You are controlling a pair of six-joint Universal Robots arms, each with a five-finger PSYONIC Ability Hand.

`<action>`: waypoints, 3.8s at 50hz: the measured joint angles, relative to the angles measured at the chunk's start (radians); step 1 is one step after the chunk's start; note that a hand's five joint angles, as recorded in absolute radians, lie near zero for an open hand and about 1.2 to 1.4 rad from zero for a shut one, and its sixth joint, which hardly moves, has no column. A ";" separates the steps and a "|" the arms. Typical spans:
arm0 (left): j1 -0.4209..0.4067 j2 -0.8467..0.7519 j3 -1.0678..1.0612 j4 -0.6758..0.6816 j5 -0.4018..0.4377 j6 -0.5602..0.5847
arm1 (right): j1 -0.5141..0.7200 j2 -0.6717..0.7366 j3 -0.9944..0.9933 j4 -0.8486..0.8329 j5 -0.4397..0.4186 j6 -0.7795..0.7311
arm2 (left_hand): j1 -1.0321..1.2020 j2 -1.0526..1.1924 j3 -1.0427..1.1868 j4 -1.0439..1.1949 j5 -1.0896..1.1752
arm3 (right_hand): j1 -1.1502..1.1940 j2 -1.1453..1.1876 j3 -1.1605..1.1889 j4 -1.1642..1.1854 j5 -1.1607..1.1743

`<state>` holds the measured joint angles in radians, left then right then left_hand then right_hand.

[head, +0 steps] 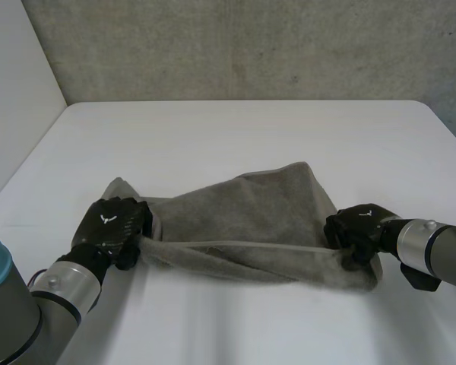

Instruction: Fold the laundry

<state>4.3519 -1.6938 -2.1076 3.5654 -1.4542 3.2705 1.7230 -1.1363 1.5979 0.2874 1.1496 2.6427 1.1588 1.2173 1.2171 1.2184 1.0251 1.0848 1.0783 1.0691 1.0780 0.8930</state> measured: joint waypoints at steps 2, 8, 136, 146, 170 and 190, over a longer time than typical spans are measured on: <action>0.000 0.000 0.000 0.000 0.000 0.000 | 0.000 -0.009 0.005 0.000 0.000 -0.003 | 0.000 0.000 0.000 0.000 0.000 | 0.086 0.083 0.088 0.087 0.092; 0.000 0.000 0.000 0.000 0.000 0.000 | 0.000 -0.048 0.019 -0.001 -0.012 -0.003 | 0.000 0.000 0.000 0.000 0.000 | 0.124 0.127 0.137 0.132 0.136; 0.081 -0.161 0.046 -0.008 -0.002 0.122 | -0.183 -0.145 0.083 -0.148 -0.040 0.002 | 0.009 -0.019 -0.020 -0.020 -0.022 | 0.246 0.258 0.273 0.259 0.271; 0.084 0.039 0.127 -0.129 -0.003 0.125 | -0.190 -0.268 0.009 -0.076 -0.134 0.006 | 0.025 -0.002 -0.002 -0.002 -0.008 | 0.246 0.258 0.273 0.259 0.271; 0.091 0.376 0.656 -0.664 -0.013 0.122 | -0.300 -0.431 -0.758 0.478 -0.235 -0.017 | 0.025 -0.001 -0.001 0.000 -0.002 | 0.248 0.262 0.274 0.259 0.271; 0.097 -0.283 0.776 -0.643 -0.014 0.133 | -0.088 0.055 -0.642 0.472 0.015 -0.413 | 0.033 0.000 0.000 0.000 -0.002 | 0.248 0.262 0.274 0.259 0.271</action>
<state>4.4494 -1.9772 -1.3319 2.9224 -1.4679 3.4034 1.6347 -1.0809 0.9556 0.7597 1.1645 2.2299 1.1913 1.2168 1.2166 1.2181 1.0228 1.3328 1.3398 1.3428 1.3373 1.1638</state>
